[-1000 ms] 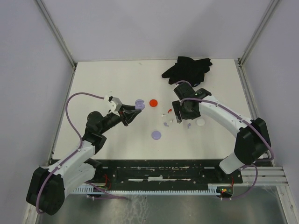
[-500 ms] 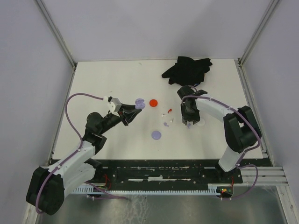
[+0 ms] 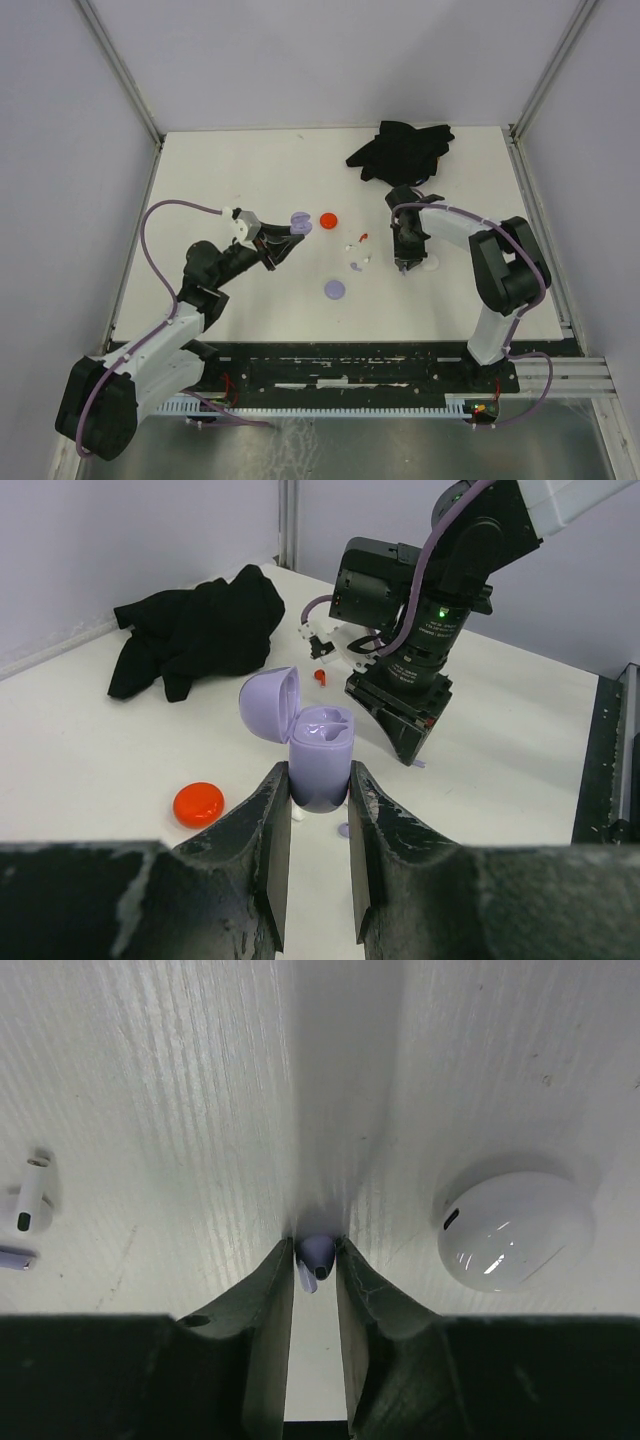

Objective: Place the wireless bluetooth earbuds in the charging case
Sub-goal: Pick up the earbud from the center of the board, then place the earbud in the charging case.

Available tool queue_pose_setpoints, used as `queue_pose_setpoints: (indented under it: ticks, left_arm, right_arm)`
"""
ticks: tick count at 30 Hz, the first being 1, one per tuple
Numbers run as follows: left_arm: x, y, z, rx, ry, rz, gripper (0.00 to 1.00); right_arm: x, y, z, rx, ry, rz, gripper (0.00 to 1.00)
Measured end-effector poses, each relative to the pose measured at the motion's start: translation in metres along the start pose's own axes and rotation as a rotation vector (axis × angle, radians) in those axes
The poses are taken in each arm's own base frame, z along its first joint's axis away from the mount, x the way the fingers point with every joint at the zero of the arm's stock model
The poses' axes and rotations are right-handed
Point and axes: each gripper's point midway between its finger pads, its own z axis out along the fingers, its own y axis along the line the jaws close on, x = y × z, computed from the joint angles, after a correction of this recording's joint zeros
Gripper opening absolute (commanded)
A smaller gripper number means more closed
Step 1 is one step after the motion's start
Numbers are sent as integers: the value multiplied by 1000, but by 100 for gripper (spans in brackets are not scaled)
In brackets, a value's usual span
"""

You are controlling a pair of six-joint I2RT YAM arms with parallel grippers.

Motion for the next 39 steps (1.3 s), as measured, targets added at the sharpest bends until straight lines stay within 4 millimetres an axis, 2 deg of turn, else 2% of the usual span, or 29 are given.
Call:
queue_pose_setpoints:
  ticks: [3, 6, 12, 15, 20, 26, 32, 39]
  left_arm:
    - [1, 0, 0, 2, 1, -1, 3]
    - [1, 0, 0, 2, 2, -2, 3]
    - [-1, -2, 0, 13, -15, 15, 3]
    - [0, -4, 0, 26, -18, 31, 3]
    - [-5, -4, 1, 32, -38, 59, 3]
    - [-9, -4, 4, 42, -63, 100, 3]
    - [-13, -3, 10, 39, -91, 139, 3]
    - [-27, -5, 20, 35, -145, 167, 3]
  right_arm:
    - [0, 2, 0, -12, 3, 4, 17]
    - [1, 2, 0, -17, 4, 6, 13]
    - [5, 4, -6, -45, -4, 15, 11]
    - [0, 8, -23, -78, -48, 12, 11]
    - [-22, 27, -77, -163, -206, -5, 11]
    - [-45, 69, -164, -300, -457, -73, 12]
    - [-47, 105, -236, -428, -652, -136, 12]
    - [-47, 125, -298, -567, -842, -153, 13]
